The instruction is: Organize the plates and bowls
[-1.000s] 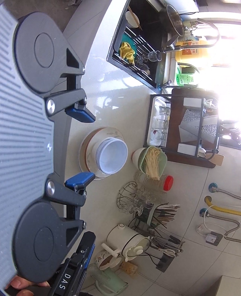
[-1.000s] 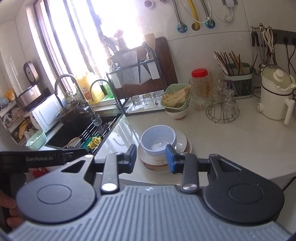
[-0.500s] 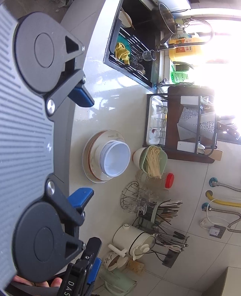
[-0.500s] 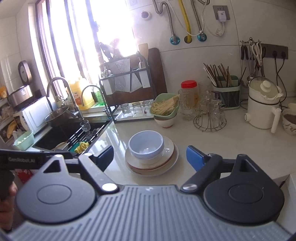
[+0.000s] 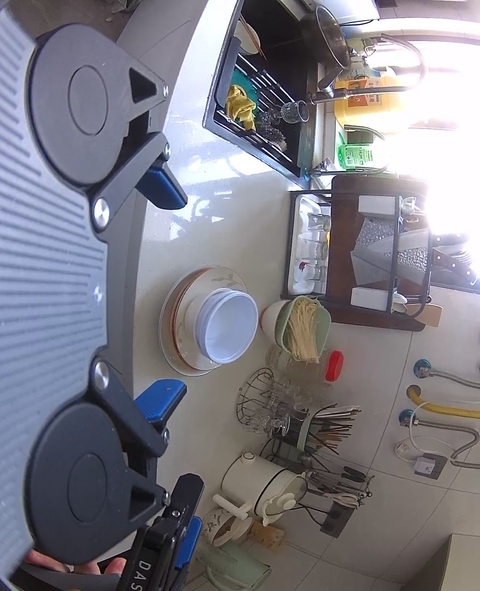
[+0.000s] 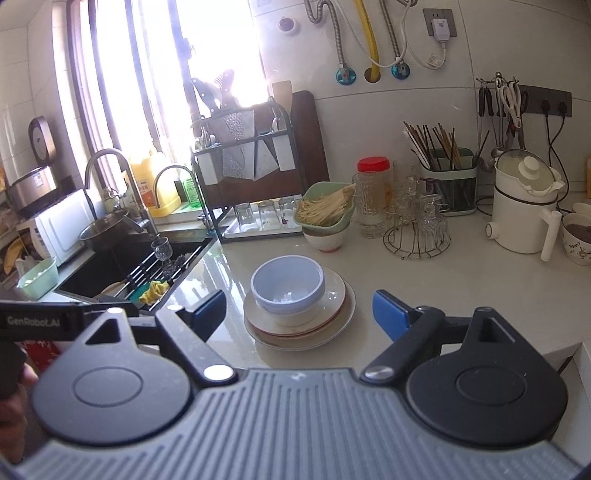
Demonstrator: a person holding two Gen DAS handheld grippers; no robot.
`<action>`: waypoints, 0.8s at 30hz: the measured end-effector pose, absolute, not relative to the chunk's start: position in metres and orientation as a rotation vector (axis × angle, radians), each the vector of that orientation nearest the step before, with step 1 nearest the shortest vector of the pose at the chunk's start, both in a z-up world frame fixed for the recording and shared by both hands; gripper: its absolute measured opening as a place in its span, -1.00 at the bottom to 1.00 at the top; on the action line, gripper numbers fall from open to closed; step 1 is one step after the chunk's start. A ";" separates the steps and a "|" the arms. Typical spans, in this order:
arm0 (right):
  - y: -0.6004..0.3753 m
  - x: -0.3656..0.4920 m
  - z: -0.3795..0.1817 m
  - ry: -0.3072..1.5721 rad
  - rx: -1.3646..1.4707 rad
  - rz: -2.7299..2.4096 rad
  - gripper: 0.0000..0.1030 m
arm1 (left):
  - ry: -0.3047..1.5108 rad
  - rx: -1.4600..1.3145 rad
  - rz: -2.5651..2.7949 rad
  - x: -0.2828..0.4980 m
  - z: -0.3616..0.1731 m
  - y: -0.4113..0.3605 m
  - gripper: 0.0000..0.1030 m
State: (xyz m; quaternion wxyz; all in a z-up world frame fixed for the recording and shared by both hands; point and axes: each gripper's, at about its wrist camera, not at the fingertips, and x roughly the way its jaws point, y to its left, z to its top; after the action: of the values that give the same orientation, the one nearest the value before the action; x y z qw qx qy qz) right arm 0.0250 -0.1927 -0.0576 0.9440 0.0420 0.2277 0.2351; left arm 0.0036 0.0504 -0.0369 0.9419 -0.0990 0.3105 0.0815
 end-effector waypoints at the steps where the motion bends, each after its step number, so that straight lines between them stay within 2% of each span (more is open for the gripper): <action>1: -0.192 0.024 -0.058 0.457 0.079 0.480 0.70 | 0.631 -0.208 0.167 0.005 -0.038 0.051 0.94; 24: -0.190 0.018 -0.071 0.499 0.098 0.422 0.70 | 0.702 -0.182 0.124 0.023 -0.053 0.052 0.94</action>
State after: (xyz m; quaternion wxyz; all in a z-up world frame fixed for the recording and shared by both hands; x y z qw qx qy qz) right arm 0.0184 -0.1900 -0.0705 0.9459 0.0479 0.2451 0.2074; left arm 0.0231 0.0520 -0.0527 0.9331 -0.0888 0.3431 0.0607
